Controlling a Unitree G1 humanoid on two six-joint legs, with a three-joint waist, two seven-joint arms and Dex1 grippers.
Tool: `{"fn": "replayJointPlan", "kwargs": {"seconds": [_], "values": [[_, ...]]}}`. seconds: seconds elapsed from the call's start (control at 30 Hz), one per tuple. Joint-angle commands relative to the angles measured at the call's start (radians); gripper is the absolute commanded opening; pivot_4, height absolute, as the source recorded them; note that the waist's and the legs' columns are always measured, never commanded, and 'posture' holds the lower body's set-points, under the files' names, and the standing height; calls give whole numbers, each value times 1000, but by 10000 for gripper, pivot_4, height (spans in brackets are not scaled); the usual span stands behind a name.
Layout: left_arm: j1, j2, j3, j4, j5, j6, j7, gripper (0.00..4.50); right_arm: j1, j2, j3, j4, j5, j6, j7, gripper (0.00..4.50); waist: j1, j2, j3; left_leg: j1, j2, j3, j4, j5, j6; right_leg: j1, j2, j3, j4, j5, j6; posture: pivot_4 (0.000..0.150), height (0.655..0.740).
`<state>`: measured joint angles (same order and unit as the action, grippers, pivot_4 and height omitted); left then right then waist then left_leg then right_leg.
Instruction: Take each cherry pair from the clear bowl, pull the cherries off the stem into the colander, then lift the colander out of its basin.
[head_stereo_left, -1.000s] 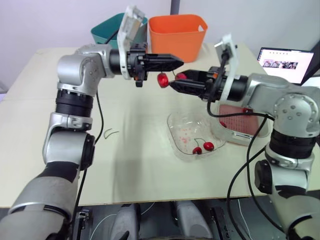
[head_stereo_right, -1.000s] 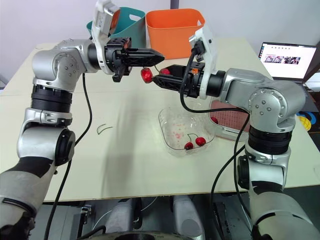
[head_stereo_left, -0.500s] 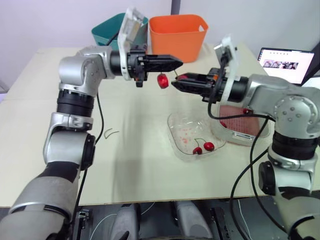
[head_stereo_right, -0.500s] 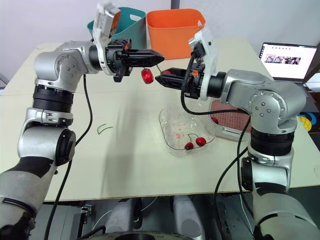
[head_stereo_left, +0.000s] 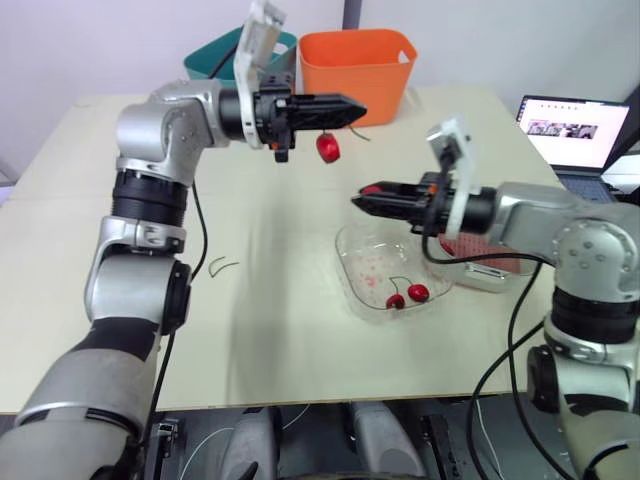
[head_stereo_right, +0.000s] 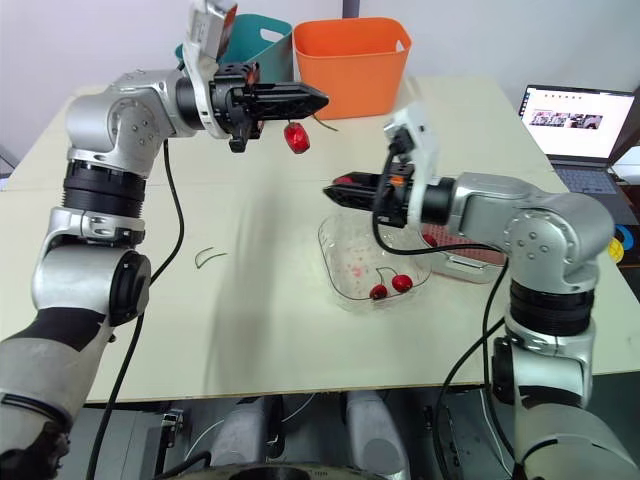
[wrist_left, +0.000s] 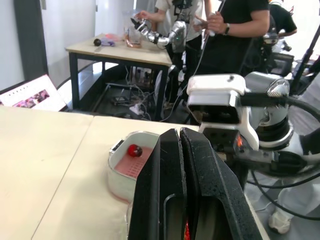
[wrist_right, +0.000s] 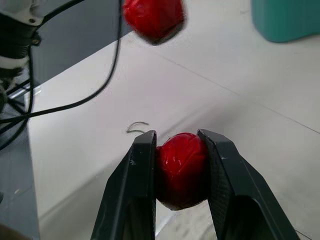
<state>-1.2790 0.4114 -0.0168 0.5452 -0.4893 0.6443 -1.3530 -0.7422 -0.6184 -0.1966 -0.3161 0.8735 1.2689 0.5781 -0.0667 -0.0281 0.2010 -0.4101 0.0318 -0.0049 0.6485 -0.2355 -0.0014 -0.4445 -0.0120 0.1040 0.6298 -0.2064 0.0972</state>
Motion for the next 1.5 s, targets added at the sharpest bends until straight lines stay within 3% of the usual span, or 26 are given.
{"fn": "replayJointPlan", "kwargs": {"seconds": [0.03, 0.27, 0.5, 0.83, 0.87, 1.1, 1.23, 1.5], "values": [[16, 8, 7, -49, 3, -21, 4, 0, 38, -85, -114, -7, -22, -55, -6, 10116, 1, 0, 0, 0, 0, 0, 0, 0, 0, 0, 0, 0, 0, -1, -1, 1500, 7400], [64, 7, -4, -86, 12, -29, 10, 0, 241, -253, -181, 37, -144, -183, 20, 10116, 0, 0, 0, 0, 0, 0, 0, 0, 0, 0, 0, 0, -1, -1, -1, 1500, 7400], [110, -13, -43, -76, 65, -100, 17, 0, 367, -245, -146, 107, -257, -312, 9, 10116, -4, 0, 0, 2, 0, 1, 0, 0, 0, 1, 1, 2, 0, -1, -2, 1500, 7400], [102, -7, -38, -65, 71, -108, 16, 0, 345, -256, -166, 115, -253, -323, 33, 43226, -2, 0, 0, 1, 0, 2, 0, 0, 0, 0, 0, 2, 0, -1, -2, 1500, 7400], [100, -7, -37, -63, 71, -108, 16, 0, 340, -257, -166, 116, -251, -322, 36, 44756, -3, 0, 0, 1, 0, 2, 0, 0, 0, 0, 0, 2, 0, -1, -2, 1500, 7400], [73, 9, -20, -98, 33, -64, -3, 0, 139, -162, -127, 31, -58, -189, 36, 44756, -7, 0, 0, 2, 0, 1, 0, 0, 0, 0, 1, 2, 0, -1, -2, 1500, 7400], [66, 7, -19, -129, 25, -56, 1, 0, 38, -64, -21, 12, -14, -142, 26, 44756, -2, 0, 0, 1, 0, 0, -1, 0, 0, 0, 1, 1, 0, -1, -1, 1500, 7400], [68, 7, -17, -169, 3, -17, 7, 0, -103, 109, 24, 106, 41, -105, -24, 44756, -2, 0, 0, 0, 0, 0, 1, 0, 0, 0, 0, 1, 0, 0, -1, 1500, 7400]]}}
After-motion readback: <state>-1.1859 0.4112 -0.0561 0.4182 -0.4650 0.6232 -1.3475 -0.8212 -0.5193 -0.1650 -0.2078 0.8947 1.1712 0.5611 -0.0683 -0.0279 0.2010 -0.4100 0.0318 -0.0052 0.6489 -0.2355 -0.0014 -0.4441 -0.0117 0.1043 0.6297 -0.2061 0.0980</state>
